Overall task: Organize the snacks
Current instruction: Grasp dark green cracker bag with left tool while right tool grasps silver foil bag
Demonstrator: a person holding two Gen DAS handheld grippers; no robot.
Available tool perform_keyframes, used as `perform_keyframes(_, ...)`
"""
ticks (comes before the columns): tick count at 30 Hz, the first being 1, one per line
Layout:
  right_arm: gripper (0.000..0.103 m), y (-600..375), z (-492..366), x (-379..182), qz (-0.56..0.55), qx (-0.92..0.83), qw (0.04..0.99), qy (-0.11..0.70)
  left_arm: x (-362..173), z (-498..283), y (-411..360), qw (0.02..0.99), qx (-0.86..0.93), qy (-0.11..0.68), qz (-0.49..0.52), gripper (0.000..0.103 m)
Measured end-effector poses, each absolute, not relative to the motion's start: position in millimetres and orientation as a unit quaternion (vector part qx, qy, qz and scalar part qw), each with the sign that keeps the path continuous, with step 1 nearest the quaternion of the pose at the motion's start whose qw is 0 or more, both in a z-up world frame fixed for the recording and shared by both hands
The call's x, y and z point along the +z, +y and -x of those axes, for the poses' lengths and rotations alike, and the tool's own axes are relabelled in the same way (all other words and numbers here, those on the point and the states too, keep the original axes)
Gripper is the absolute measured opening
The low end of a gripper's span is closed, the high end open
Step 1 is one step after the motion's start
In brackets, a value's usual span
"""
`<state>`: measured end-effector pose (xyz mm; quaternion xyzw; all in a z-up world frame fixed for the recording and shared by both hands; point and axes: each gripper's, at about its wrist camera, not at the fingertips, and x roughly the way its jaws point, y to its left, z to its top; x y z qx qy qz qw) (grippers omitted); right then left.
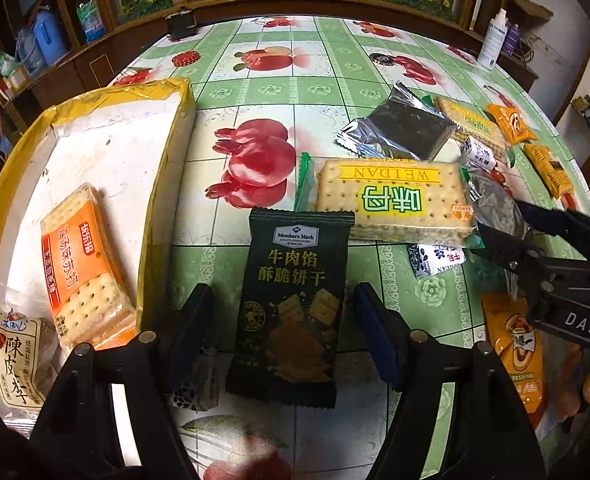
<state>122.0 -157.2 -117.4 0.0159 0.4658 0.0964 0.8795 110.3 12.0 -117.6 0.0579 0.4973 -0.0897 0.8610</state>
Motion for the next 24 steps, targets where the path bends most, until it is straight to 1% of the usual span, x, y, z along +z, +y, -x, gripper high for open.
perform_keyframes(2, 0.072, -151.3, -123.7, -118.9, 0.006, 0.09, 0.881, 0.464, -117.9, -111.5, 11.6, 0.861, -0.091, 0.497, -0.056, 0.072)
perform_keyframes(3, 0.067, -149.3, -123.7, -119.3, 0.018, 0.085, 0.882, 0.463, -117.8, -111.5, 11.4, 0.861, -0.092, 0.497, -0.055, 0.07)
perform_keyframes(5, 0.062, -145.9, -122.0, -119.7, 0.038, 0.08, 0.884, 0.458, -116.8, -111.2, 11.3, 0.864, -0.094, 0.492, -0.054, 0.056)
perform_keyframes(6, 0.061, -145.4, -120.9, -119.5, 0.042, 0.077, 0.885, 0.457, -116.4, -110.7, 10.4, 0.865, -0.095, 0.491, -0.054, 0.052)
perform_keyframes(7, 0.061, -145.5, -120.1, -119.3, 0.046, 0.074, 0.886, 0.456, -115.4, -110.0, 9.7, 0.865, -0.095, 0.489, -0.055, 0.041)
perform_keyframes(11, 0.061, -152.7, -113.5, -116.8, 0.033, 0.065, 0.889, 0.453, -115.0, -109.3, 7.3, 0.865, -0.093, 0.49, -0.054, 0.04)
perform_keyframes(15, 0.061, -168.9, -101.2, -104.4, -0.01, 0.068, 0.894, 0.443, -112.2, -106.3, 11.3, 0.864, -0.094, 0.493, -0.033, 0.04)
perform_keyframes(20, 0.061, -199.7, -85.8, -90.7, -0.133, 0.115, 0.884, 0.434, -94.0, -95.6, 10.1, 0.876, -0.09, 0.474, -0.028, 0.04)
perform_keyframes(24, 0.061, -212.1, -71.6, -85.5, -0.165, 0.113, 0.88, 0.431, -79.3, -84.5, 7.8, 0.887, -0.078, 0.455, -0.029, 0.04)
